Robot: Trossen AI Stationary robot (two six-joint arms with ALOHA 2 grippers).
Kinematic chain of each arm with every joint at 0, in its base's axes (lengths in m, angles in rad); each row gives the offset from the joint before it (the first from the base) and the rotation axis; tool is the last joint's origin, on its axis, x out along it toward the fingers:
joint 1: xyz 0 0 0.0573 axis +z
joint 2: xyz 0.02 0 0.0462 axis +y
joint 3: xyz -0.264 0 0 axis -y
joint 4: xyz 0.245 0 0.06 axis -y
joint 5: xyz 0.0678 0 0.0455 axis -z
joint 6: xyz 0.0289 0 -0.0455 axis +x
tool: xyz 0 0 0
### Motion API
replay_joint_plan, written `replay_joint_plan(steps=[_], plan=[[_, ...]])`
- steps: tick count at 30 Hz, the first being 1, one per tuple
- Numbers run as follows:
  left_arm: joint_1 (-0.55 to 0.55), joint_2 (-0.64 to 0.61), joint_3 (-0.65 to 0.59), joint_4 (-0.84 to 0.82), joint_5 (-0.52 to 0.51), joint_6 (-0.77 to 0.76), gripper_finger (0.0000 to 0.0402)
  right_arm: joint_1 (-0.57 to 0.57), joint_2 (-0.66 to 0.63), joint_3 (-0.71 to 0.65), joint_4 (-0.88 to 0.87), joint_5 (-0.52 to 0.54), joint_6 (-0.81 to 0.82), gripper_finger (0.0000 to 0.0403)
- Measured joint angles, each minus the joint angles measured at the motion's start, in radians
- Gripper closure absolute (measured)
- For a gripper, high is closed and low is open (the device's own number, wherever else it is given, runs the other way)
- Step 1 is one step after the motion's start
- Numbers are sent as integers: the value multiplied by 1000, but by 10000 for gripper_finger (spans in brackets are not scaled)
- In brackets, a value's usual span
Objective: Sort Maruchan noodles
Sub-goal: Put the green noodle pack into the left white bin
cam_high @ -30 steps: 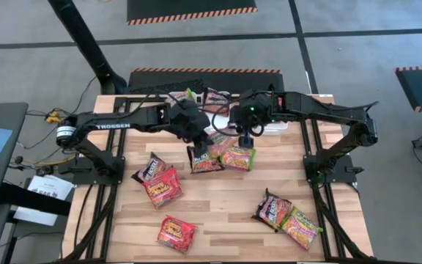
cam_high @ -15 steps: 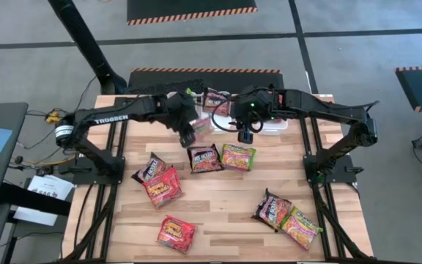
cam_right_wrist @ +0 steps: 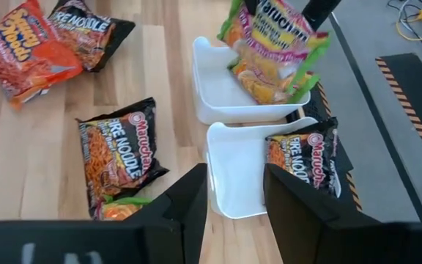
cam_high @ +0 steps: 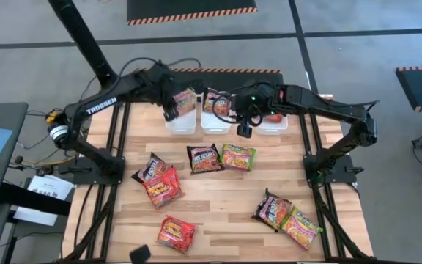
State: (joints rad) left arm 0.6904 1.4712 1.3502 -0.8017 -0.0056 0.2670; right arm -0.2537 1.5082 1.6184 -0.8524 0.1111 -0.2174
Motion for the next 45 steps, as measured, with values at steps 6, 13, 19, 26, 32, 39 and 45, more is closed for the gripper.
replay_joint_plan(steps=[6,13,19,26,32,39,45], plan=[[126,2,0,-5,162,67,333,-26,0,0,3,0,51,246],[169,52,0,-12,211,168,333,-49,0,0,3,0,98,246],[174,141,0,-17,191,178,333,-49,0,0,8,0,107,246],[174,204,0,-2,184,215,333,-49,0,0,18,0,121,246],[176,234,0,7,175,246,333,-49,0,0,19,0,143,246],[174,234,0,59,142,253,327,-49,0,0,22,0,150,246],[174,234,0,51,139,240,286,-49,0,0,23,0,168,246]])
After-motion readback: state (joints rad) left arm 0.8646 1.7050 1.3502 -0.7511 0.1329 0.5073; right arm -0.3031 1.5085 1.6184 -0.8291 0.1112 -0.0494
